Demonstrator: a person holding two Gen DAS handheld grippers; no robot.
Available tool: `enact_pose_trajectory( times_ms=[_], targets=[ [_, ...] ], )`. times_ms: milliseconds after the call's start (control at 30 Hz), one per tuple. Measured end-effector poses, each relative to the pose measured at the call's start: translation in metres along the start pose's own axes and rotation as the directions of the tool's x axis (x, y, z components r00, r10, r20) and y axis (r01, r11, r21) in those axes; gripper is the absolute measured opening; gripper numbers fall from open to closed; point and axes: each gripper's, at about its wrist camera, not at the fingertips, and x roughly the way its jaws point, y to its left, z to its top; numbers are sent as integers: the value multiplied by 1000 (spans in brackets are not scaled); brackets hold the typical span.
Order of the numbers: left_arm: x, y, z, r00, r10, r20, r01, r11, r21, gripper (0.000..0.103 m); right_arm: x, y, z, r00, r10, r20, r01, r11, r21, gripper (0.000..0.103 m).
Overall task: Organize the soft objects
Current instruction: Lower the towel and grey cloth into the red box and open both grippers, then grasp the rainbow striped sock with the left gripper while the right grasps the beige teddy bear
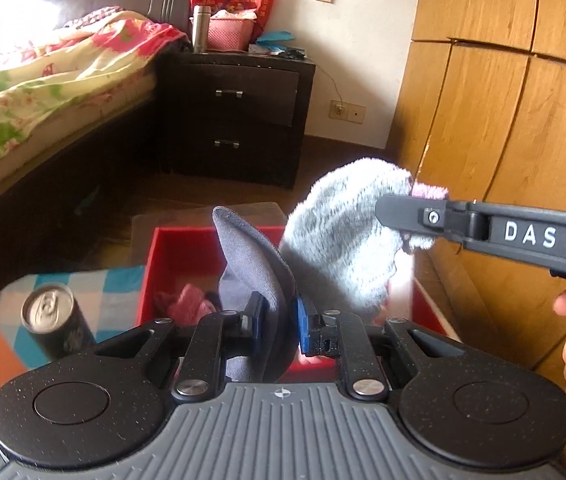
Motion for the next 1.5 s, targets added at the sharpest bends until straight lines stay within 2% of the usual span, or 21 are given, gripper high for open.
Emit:
enact_pose_trajectory(
  times_ms=[100,167,267,300,333,367,400,433,467,733,1033,1133,1300,1500],
  targets=[
    [15,4,3,1000,10,-3,-10,1000,-10,17,19,-8,-2,1000,-22,-12,22,1000,6,0],
    [25,7,4,1000,18,-7,-18,1000,-9,24,27,-13,-6,999,-40,-14,41,999,11,0],
    [37,7,5,998,56,-15,-56,998,3,58,38,-20,-7,997,-75,-9,76,997,33,0],
    [38,7,5,998,69,-10,-69,998,10,62,41,-22,-7,996,-83,-10,83,996,34,0],
    [38,7,5,997,83,-4,-83,996,14,62,43,-24,-7,995,-93,-22,94,995,35,3],
    [37,8,6,995,95,-1,-95,995,8,66,45,-25,-8,994,-103,-32,104,994,35,22],
    [34,10,6,995,96,3,-96,995,-3,71,46,-26,-8,993,-113,-42,114,993,29,31],
    [31,11,6,996,94,7,-94,996,-14,72,45,-26,-9,992,-118,-40,119,993,24,44],
    [27,12,5,996,90,10,-90,996,-25,72,43,-27,-10,992,-117,-38,118,993,20,47],
    [-7,5,-1,997,73,9,-73,997,-11,72,22,-19,-10,988,-144,-58,143,990,-12,48],
    [-51,-11,-32,999,7,-38,-7,1000,7,71,-25,-8,-27,983,-149,-107,147,989,-28,49],
    [-66,-13,-58,996,-15,-91,17,1000,12,71,-41,-9,-45,979,-133,-152,135,991,5,52],
    [-73,-3,-97,984,5,-176,-8,1000,-15,68,-57,3,-73,967,-142,-213,130,989,-69,53],
    [-69,10,-120,972,13,-235,-29,997,-66,68,-68,10,-93,959,-110,-259,94,993,-72,53]
  ],
)
